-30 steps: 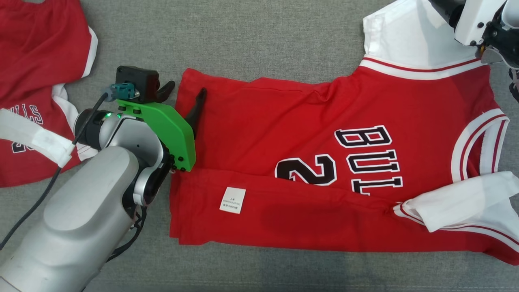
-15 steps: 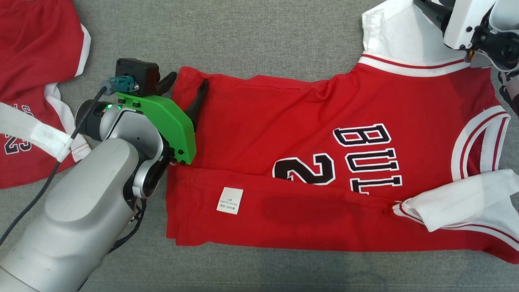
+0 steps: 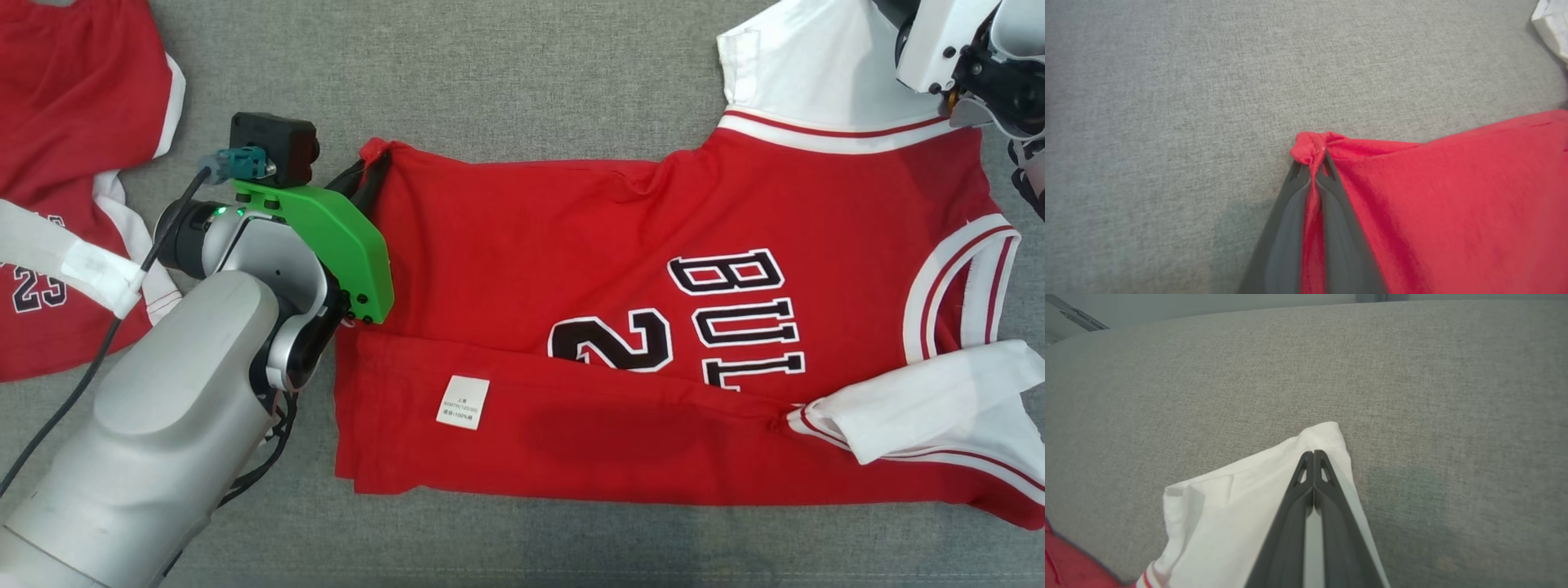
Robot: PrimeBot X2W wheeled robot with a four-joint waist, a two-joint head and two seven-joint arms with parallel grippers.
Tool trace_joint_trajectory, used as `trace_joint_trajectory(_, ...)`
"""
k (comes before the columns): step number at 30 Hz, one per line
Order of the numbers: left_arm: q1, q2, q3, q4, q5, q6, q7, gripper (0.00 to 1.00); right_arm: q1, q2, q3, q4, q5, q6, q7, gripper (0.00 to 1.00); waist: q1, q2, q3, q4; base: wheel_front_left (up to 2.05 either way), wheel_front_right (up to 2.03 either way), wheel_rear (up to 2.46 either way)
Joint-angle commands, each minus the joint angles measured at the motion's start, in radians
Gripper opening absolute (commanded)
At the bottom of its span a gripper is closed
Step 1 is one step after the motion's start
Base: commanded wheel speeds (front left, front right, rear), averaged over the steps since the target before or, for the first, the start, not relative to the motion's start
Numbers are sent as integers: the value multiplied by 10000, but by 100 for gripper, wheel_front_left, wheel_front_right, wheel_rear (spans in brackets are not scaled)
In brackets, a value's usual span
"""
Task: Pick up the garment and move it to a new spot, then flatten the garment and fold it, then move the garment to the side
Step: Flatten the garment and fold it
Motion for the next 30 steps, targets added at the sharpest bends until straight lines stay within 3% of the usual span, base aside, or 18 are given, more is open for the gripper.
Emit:
trace_joint_trajectory(1,-71,57,61,81,-42,-49,-52,0,-135,-41,52,41,102,1,-75,0,0,0,-18,5,0,0,0)
trace_joint_trajectory(15,1060,281,148,-183,-403,-76,-572,0,1060,-312,709,-504,1428,2,-1082,0,0,0,-1567,-190,0,0,0)
trace_joint_trajectory(30,2875,1263,4,-1242,-873,237,-330,0,3186,-993,1662,-1940,2853,2,-1638,0,0,0,-3476,-710,0,0,0)
